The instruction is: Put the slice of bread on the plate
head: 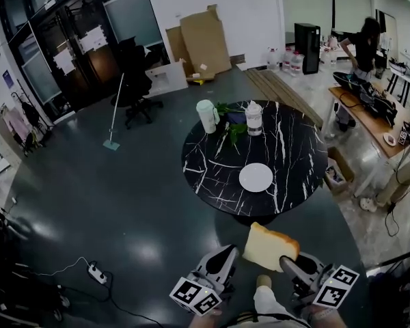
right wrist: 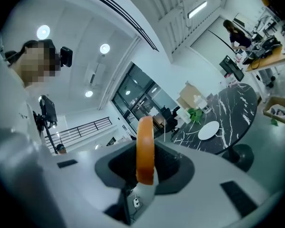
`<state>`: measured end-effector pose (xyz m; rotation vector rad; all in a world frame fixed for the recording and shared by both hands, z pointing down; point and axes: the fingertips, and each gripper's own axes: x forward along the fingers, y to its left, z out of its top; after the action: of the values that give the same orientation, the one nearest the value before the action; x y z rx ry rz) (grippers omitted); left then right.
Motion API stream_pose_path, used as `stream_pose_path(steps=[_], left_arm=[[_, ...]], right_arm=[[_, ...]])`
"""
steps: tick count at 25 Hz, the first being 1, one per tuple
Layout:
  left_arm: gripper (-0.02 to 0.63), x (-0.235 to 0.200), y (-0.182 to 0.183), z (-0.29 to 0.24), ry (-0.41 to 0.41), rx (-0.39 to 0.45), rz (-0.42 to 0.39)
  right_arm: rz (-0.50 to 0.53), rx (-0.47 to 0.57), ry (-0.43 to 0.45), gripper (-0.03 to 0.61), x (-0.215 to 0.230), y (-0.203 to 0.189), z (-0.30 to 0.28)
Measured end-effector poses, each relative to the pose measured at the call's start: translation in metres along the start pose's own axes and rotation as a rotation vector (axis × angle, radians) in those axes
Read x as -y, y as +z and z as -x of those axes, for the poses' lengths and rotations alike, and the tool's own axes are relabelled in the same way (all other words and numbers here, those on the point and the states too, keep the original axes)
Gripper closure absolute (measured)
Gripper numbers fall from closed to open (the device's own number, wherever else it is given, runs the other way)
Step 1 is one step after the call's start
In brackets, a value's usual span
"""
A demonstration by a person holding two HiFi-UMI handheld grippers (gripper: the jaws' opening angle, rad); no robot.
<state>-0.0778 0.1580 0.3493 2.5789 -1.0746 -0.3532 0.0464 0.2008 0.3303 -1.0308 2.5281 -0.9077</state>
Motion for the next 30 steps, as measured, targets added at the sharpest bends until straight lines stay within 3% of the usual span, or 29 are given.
stream_pose_path(steps=[14, 22, 30], left_arm=[[0.607, -0.039, 0.009, -0.095, 0.05, 0.011, 0.016], [0.607, -0.055, 0.0, -0.114, 0.102, 0.005, 0.014], [0.607, -0.081, -0.011, -0.134, 0.129, -0.027, 0.004]], right_arm=[[-0.019, -0.028, 0.035, 0.491, 0.079, 0.066, -0.042], [-0.045, -0.068, 0.071, 0.491, 0.105, 0.072, -0.062], [-0.074, -0.083, 0.044, 0.491, 0.133, 0.072, -0.075]])
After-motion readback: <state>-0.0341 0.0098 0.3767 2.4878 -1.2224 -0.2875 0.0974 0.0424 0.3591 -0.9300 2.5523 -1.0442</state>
